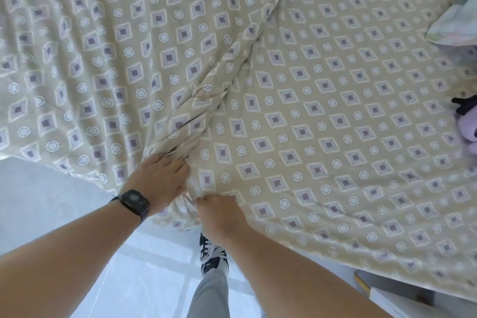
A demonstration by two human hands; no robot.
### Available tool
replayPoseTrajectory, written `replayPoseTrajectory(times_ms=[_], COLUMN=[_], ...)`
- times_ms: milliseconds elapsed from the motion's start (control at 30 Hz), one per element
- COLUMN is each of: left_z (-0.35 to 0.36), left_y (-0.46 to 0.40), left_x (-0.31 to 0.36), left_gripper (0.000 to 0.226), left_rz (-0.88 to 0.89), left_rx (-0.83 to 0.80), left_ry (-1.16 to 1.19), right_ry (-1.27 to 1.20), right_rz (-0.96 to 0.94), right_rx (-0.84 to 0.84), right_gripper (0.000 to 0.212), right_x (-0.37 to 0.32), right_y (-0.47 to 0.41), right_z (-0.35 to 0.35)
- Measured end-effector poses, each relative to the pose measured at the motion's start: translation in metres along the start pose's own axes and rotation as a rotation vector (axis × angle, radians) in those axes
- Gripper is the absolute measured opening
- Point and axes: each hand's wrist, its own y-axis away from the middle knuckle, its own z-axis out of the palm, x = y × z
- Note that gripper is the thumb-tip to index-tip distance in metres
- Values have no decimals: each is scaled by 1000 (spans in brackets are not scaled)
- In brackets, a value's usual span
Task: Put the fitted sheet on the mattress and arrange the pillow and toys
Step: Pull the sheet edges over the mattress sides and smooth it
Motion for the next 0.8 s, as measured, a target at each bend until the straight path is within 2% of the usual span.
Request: replayPoseTrajectory(times_ms=[100, 200, 333, 433, 500, 600, 700, 800], left_z=[-9, -4, -4, -15, -21, -22, -23, -27], left_y=[-16, -17, -13, -11, -7, -8, -27, -46], left_x=[10, 16, 17, 11, 22, 92, 173, 242], left_gripper=[28, 34, 38, 37, 35, 34, 44, 47], left_rz=[70, 130, 166, 194, 189, 209, 268, 303], left_rx=[-135, -219, -298, -369, -475, -427, -354, -362], left_ry=[-85, -169, -209, -253, -299, -221, -25, -12], right_ry=[17, 51, 156, 113, 84, 143, 233, 310], right_rz=[6, 13, -24, 104, 198, 389, 515, 453], right_rx=[-4, 5, 18, 60, 184, 270, 290, 268], right_gripper=[35, 37, 25, 33, 38, 34, 31, 28], right_x=[-2, 2, 8, 36, 68, 133, 188, 221], right_y=[-1, -1, 26, 66, 100, 167, 218, 249], right_z=[2, 3, 30, 52, 59, 66, 67, 70])
